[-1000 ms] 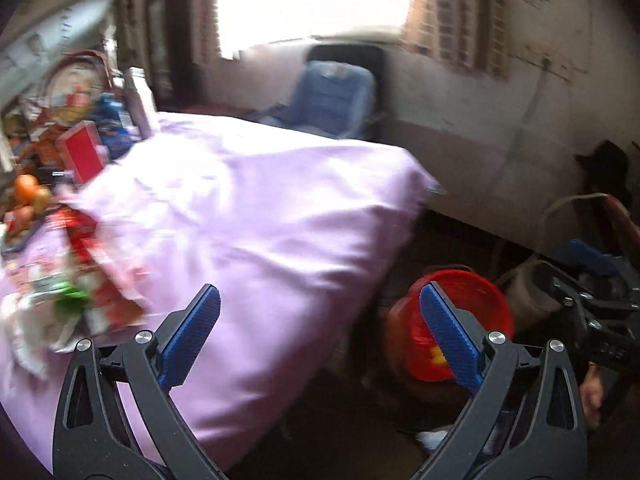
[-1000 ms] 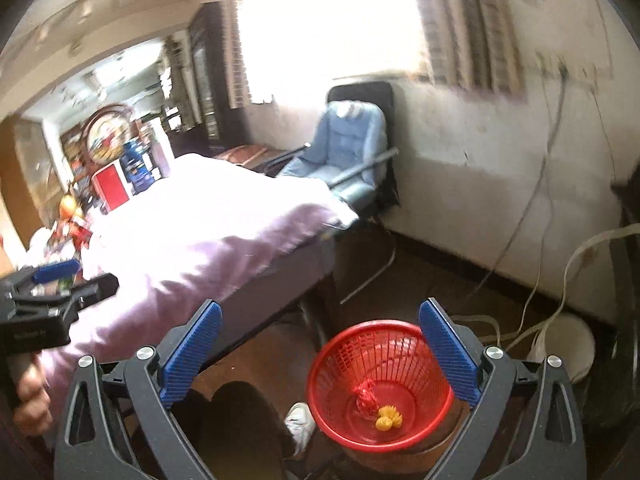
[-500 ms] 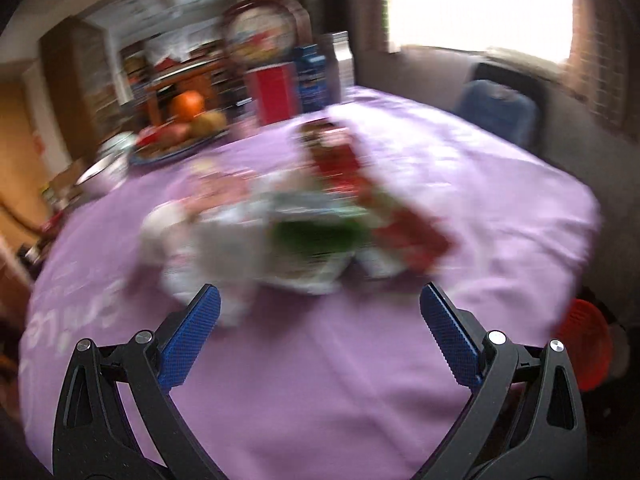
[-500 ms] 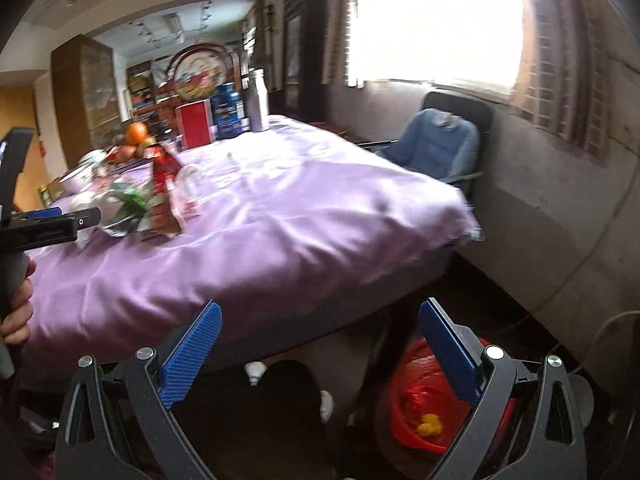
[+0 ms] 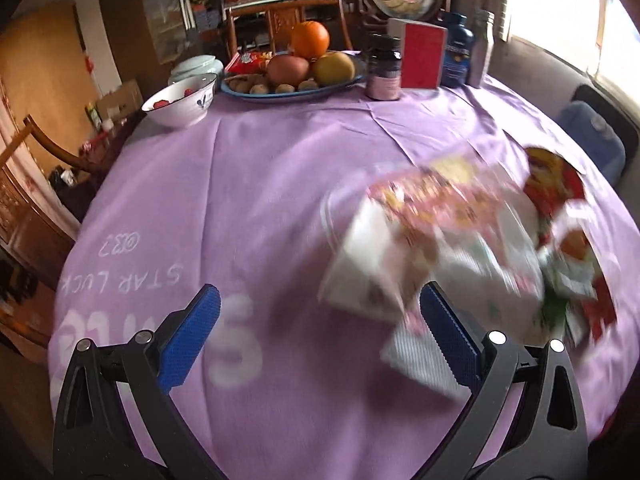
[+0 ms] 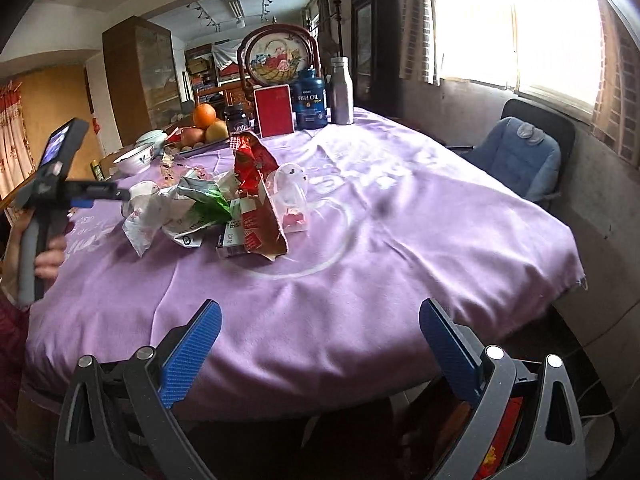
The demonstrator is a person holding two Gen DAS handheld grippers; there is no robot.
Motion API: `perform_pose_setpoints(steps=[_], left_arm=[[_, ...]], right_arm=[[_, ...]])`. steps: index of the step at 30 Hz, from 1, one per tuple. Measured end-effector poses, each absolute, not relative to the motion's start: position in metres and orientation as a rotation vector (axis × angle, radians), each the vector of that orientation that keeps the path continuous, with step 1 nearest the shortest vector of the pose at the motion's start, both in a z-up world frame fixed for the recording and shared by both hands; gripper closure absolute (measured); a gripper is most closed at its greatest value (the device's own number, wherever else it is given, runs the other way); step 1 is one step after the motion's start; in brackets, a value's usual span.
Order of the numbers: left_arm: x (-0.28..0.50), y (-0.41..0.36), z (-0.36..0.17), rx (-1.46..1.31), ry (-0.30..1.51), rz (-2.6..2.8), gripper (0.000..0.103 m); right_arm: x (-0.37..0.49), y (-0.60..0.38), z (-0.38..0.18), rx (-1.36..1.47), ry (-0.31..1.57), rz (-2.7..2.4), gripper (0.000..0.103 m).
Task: Collect trash
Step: 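Return to the table and grasp the white paper cup with the left tool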
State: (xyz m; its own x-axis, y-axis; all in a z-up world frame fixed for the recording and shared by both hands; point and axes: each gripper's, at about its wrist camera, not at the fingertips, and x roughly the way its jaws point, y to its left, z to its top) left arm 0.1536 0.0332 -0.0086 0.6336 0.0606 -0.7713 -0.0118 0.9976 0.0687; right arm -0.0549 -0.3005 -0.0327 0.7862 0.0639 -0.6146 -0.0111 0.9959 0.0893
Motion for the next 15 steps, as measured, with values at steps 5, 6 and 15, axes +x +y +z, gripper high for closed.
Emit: perform_pose_setpoints(steps=[5,6,15], left_arm=[[0.181,0.030,-0.024,0.104,0.912,0.081,0.007],[0.183,0.031,-0.028,0.124,0.921,0.088,0.006],[0.153,0.126,-0.022,0.031,0.855,0.269,0.006]], right_arm=[[-0.047,-0.302,-0.036,0.113,0.694,0.044,0.006],[-0.047,-0.303,-0.036,0.115,0.693,0.044,0.006],[-0.029,-0.299,-0.041,0.157,0.707,0.091,0.006]])
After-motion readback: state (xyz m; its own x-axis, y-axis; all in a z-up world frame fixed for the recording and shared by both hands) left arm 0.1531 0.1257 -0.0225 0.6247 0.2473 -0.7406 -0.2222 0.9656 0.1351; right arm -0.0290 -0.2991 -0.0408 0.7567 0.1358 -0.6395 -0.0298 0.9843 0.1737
